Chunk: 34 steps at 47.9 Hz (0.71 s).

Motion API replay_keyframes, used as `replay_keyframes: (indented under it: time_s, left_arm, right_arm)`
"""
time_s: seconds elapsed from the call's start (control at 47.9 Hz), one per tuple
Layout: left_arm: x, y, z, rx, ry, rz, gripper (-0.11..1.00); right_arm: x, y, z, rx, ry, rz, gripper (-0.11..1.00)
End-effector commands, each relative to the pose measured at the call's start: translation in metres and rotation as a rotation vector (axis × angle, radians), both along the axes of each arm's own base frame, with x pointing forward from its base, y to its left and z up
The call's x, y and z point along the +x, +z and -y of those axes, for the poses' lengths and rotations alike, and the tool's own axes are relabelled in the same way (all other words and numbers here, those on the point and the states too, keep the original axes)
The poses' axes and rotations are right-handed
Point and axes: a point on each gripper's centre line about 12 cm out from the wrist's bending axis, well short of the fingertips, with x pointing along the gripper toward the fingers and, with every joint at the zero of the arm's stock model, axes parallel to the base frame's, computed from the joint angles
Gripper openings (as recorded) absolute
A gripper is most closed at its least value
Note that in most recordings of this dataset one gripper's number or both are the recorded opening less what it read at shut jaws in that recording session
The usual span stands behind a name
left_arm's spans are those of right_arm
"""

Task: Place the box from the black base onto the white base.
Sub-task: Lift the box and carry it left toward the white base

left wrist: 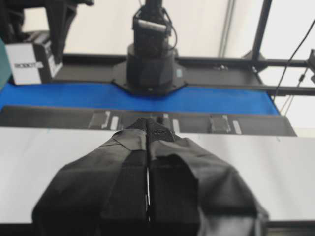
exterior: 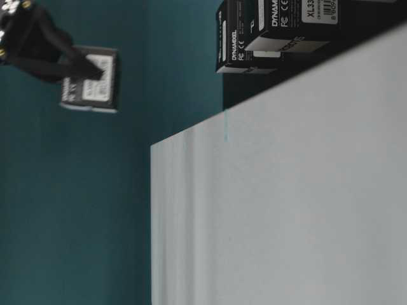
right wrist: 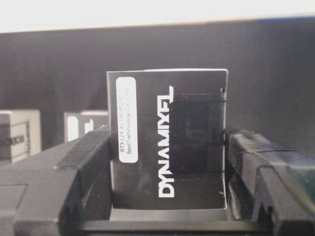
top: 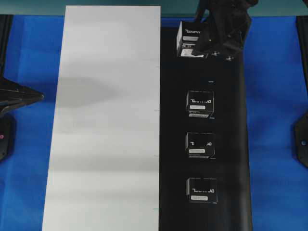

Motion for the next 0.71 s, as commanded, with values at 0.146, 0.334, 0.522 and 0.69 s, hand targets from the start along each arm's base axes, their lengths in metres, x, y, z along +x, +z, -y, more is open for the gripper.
replay_keyframes:
  time_s: [0.146,0.334,0.522,0.69]
  left_arm:
    - [0.0,0.014,0.0,0.002,0.002,0.032,-0.06]
    - [0.001,0.013,0.0,0.003,0.002,0.031,-0.06]
    - [0.002,0.012,0.0,0.003,0.002,0.026,-0.06]
    - [0.001,0.012,0.0,0.003,0.002,0.028,-0.06]
  right_arm:
    - [0.02,0.027,-0.003,-0.018,0.05,0.039,0.57]
    - [0.04,0.031,0.001,-0.032,0.063,0.065,0.57]
    - [0.053,0.025,0.006,-0.04,0.056,0.079,0.57]
    - [0.06,0.016,0.005,-0.033,0.064,0.067,0.57]
